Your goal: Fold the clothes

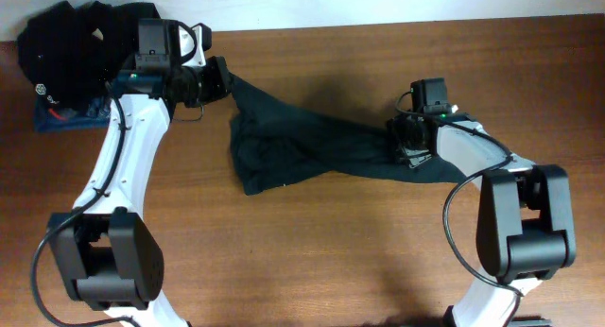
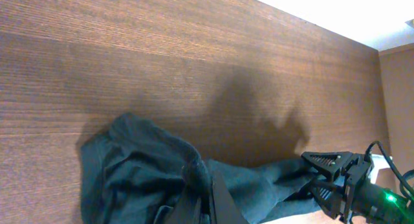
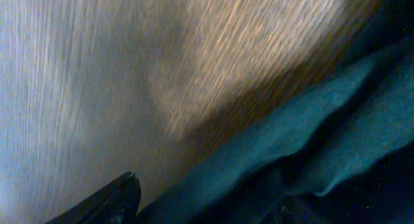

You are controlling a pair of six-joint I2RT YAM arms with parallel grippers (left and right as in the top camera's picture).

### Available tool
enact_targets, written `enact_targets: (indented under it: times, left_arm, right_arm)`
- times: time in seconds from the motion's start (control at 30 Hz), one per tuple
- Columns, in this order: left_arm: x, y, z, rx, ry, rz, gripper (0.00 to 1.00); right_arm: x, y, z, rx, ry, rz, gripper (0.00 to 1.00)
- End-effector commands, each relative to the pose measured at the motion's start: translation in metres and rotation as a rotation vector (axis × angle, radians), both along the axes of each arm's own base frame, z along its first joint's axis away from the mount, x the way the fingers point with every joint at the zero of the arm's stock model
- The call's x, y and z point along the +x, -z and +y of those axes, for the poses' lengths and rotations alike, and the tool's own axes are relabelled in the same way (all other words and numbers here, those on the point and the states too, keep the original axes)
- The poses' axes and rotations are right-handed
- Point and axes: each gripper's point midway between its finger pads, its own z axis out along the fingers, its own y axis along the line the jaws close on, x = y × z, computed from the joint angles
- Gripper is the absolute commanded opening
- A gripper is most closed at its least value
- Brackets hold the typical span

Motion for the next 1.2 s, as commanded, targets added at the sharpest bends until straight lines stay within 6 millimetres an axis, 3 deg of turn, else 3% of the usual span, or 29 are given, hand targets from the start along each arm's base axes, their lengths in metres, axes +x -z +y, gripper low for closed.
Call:
enact_targets:
  times: [0.0, 0.4, 0.53, 0.57, 0.77, 1.03, 1.17]
  left_arm:
    - [0.002, -0.023, 0.004, 0.008, -0.015, -0.053, 0.01]
    - [0.002, -0.022, 0.004, 0.008, -0.015, -0.052, 0.01]
    - [0.003, -0.021, 0.007, 0.019, -0.025, -0.051, 0.01]
    - [0.003, -0.021, 0.007, 0.022, -0.027, -0.050, 0.01]
    - [0.003, -0.021, 0.007, 0.023, -0.027, -0.050, 0.01]
    - [0.006, -0.014, 0.015, 0.070, -0.058, -0.046, 0.01]
    - [0.008, -0.001, 0.017, 0.092, -0.050, -0.029, 0.02]
  right_arm:
    - [-0.008, 0.015, -0.020, -0.043, 0.008, 0.039, 0.70]
    - [0.004, 0.010, -0.054, -0.037, 0.060, -0.018, 0.71]
    - [0.011, 0.007, -0.052, -0.035, 0.022, -0.049, 0.72]
    - [0.016, 0.004, -0.047, -0.023, -0.014, -0.075, 0.77]
    - [0.039, -0.015, -0.028, 0.053, -0.114, -0.191, 0.82]
    - [0.057, -0.036, -0.028, 0.017, -0.189, -0.256, 0.85]
    - [0.061, -0.040, -0.028, -0.005, -0.223, -0.277, 0.85]
